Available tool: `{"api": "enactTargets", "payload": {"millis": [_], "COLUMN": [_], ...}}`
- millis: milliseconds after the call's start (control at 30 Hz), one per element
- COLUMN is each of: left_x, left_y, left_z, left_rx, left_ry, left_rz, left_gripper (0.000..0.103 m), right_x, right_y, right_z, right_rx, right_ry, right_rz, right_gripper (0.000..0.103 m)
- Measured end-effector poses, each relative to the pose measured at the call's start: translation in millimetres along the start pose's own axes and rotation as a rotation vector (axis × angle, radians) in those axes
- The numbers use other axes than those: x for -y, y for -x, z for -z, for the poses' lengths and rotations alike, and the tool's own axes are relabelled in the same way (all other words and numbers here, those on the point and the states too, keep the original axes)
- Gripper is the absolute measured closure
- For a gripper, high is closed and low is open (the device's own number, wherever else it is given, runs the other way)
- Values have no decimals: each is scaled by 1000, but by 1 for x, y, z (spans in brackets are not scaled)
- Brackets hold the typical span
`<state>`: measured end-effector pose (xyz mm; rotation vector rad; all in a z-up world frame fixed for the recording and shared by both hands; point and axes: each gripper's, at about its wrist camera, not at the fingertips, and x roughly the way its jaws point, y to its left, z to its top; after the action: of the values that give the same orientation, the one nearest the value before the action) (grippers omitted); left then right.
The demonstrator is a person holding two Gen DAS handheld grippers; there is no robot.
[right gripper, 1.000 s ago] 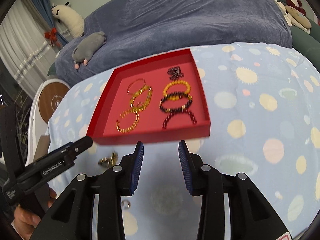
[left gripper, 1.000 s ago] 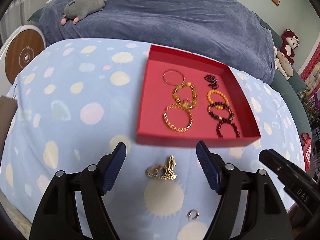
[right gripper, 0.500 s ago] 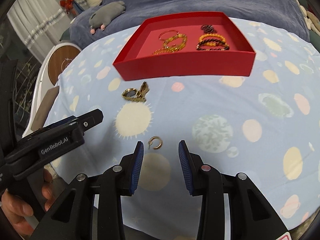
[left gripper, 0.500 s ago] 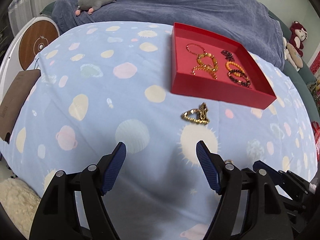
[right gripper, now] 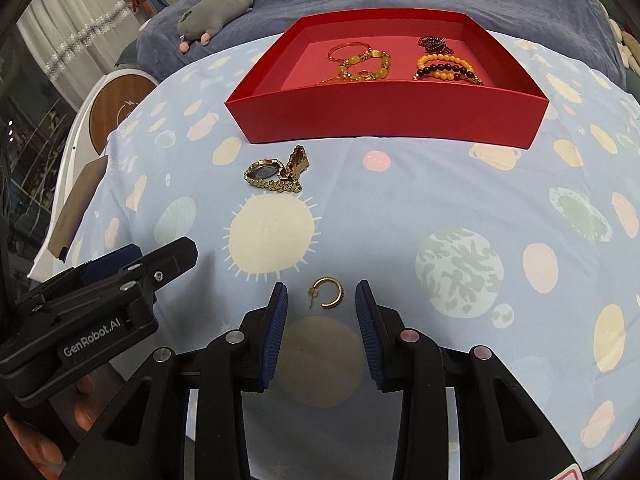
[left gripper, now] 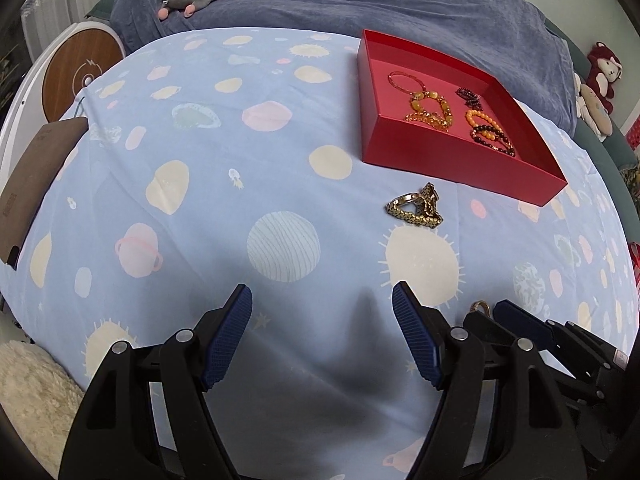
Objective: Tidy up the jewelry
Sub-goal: 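Withdraw the right gripper and grasp the second gold hoop earring, then grasp the gold charm piece with the left gripper while the right holds the earring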
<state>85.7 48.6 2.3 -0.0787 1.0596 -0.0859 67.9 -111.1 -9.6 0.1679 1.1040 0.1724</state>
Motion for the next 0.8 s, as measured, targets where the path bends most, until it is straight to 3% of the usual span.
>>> {"api": "enactTargets", "payload": {"millis": [267,800], "left_x": [0,24], "left_y": [-2,-9], "left_z": [1,-21], "left_rx": [-4,12], "left_ry": [3,-5], "left_rz": [2,45], "left_gripper": [34,34], "right_x": [-6,20], "right_y": [-3,27], "right_z": [-1,-5], "right_rx": [7,53], "right_ry": [54,-34], "right_rz": [50,39], "right_gripper": [85,86]}}
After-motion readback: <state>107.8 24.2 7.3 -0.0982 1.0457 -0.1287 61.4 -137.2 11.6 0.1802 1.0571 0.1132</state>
